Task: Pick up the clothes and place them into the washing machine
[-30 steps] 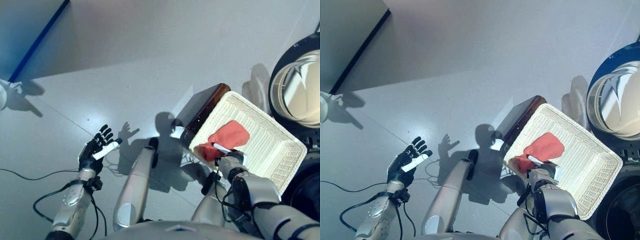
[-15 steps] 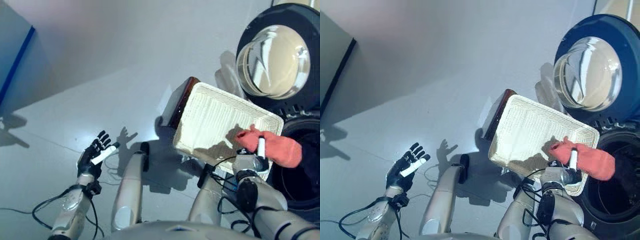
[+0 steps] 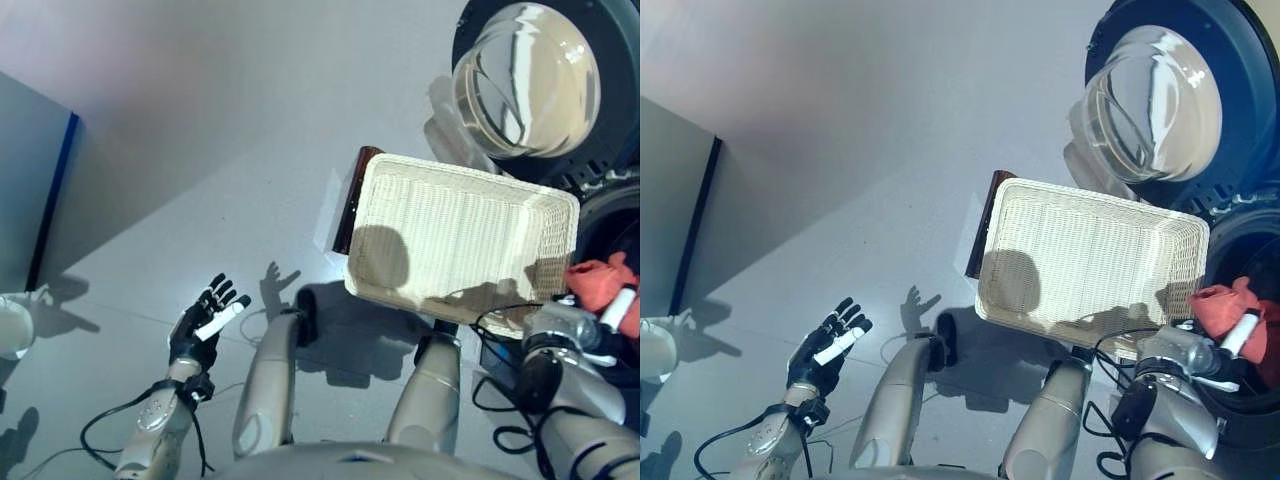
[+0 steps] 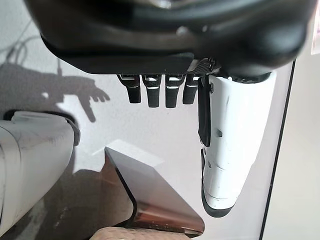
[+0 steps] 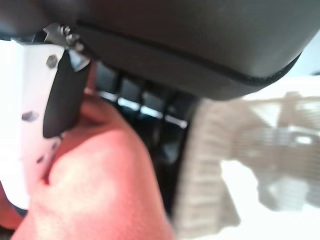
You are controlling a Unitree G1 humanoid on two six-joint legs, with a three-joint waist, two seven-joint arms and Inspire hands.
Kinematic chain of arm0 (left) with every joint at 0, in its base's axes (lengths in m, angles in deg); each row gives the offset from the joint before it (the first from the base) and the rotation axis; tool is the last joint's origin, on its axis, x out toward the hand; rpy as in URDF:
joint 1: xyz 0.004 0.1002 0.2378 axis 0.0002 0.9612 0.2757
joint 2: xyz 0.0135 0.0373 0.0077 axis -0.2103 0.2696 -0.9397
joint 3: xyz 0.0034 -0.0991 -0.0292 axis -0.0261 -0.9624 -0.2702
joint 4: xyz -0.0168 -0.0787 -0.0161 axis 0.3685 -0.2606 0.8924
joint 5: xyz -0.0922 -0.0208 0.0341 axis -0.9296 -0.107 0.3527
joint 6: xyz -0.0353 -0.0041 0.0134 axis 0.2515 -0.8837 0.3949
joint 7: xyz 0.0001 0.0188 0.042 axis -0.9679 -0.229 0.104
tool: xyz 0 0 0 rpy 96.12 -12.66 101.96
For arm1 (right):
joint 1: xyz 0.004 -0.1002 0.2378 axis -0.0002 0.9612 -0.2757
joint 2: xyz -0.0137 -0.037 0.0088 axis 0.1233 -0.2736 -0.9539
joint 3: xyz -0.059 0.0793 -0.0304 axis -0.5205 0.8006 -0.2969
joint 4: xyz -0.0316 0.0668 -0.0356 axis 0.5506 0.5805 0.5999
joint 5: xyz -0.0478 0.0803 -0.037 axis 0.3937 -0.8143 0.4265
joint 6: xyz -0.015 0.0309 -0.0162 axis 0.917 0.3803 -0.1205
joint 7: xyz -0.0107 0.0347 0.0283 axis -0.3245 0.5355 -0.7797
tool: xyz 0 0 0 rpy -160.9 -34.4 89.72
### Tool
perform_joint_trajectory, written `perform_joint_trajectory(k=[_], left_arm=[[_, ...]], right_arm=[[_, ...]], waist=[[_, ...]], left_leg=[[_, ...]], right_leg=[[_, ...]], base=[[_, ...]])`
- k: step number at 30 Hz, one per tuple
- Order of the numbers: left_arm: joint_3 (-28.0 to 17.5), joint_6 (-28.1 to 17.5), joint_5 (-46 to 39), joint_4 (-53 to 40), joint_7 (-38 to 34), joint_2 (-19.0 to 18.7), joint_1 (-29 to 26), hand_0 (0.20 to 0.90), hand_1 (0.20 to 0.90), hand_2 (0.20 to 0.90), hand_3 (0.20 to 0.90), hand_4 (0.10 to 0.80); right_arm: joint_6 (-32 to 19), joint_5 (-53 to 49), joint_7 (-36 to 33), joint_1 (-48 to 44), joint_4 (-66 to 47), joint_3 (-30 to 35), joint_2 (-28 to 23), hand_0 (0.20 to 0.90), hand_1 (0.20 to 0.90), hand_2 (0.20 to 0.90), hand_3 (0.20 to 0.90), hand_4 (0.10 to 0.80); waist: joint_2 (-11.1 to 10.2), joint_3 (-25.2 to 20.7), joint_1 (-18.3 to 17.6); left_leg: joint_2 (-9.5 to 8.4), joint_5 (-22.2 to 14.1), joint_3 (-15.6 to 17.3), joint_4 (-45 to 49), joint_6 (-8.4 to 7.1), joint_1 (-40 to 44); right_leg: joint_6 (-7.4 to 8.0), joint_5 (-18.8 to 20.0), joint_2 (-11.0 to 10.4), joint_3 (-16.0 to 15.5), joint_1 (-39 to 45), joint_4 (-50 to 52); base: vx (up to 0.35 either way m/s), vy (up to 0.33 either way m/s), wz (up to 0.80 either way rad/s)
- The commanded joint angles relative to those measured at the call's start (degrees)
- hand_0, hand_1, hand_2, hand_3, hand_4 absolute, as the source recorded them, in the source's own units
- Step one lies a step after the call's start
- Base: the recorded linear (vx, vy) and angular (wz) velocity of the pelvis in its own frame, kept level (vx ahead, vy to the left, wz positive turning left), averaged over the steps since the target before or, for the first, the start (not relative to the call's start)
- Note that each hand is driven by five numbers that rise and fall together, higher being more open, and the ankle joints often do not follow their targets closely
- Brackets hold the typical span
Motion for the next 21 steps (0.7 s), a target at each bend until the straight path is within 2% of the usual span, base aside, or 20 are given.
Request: perform_joint_trajectory(k=[1,9,12,15,16,17,21], left_arm=[[0.3,-4.3,-0.6,-4.2,1.0,-0.9,1.0,0.900,0.900,0.900,0.900,0.800],[1.3,-3.9,-0.4,-4.2,1.5,-1.6,1.1,0.900,0.900,0.900,0.900,0.800],[1.1,-3.9,-0.6,-3.9,1.4,-1.6,1.0,0.900,0.900,0.900,0.900,0.800],[1.0,-3.8,-0.5,-3.2,1.0,-1.3,1.0,0.900,0.900,0.900,0.900,0.800],[0.9,-3.8,-0.5,-3.1,0.9,-1.3,1.1,0.900,0.900,0.900,0.900,0.800],[0.7,-3.7,-0.5,-2.9,0.8,-1.0,1.1,0.900,0.900,0.900,0.900,0.800],[-0.1,-3.6,-0.9,-2.8,0.6,-1.0,1.3,0.900,0.900,0.900,0.900,0.800]], right_arm=[[-5.3,2.1,-0.1,-3.1,-2.0,-2.8,-11.6,0.200,0.200,0.200,0.200,0.300],[-4.6,0.8,-0.8,-5.7,2.6,-2.8,-21.7,0.200,0.200,0.200,0.200,0.300],[-4.0,1.4,-1.2,-5.5,4.2,-3.4,-23.1,0.200,0.200,0.200,0.200,0.300],[-4.1,1.1,-1.2,-4.9,5.0,-3.3,-22.2,0.200,0.200,0.200,0.200,0.300],[-4.3,1.3,-1.5,-4.6,5.3,-3.4,-21.5,0.518,0.518,0.518,0.518,0.527],[-4.4,1.1,-1.9,-4.2,5.8,-3.1,-20.5,0.900,0.900,0.900,0.900,0.800],[-4.3,0.8,-2.0,-4.1,6.0,-3.1,-19.0,0.900,0.900,0.900,0.900,0.800]], waist=[[2.1,-0.9,-0.4],[2.8,-2.4,-1.1],[2.6,-2.6,-1.3],[2.3,-2.6,-1.7],[2.1,-2.6,-1.7],[2.0,-2.7,-1.9],[1.9,-3.0,-1.8]], left_leg=[[5.90,4.1,-6.5,-8.8,-8.77,5.0],[5.97,4.5,-6.1,-9.8,-9.23,5.1],[6.04,4.8,-6.0,-10.1,-9.23,4.8],[6.27,4.5,-5.8,-9.6,-9.17,4.4],[6.34,4.4,-5.7,-9.4,-9.11,4.1],[6.29,4.4,-5.7,-9.2,-9.10,3.9],[6.18,4.3,-5.7,-9.1,-9.12,3.6]], right_leg=[[-1.65,-0.8,0.3,0.4,0.5,1.6],[-1.39,-0.6,0.4,0.5,-0.2,1.7],[-1.40,-0.1,0.6,0.5,-0.8,1.6],[-1.50,0.0,0.9,0.7,-1.5,2.0],[-1.51,0.0,0.9,0.8,-1.7,2.1],[-1.55,0.1,0.9,0.8,-1.7,2.1],[-1.60,0.3,0.9,0.9,-1.7,1.9]], base=[[0.006,0.013,-0.17],[0.003,0.000,-0.02],[0.000,0.000,0.00],[0.000,0.000,0.00],[0.000,0.000,0.00],[0.000,0.000,0.00],[0.000,0.000,0.00]])
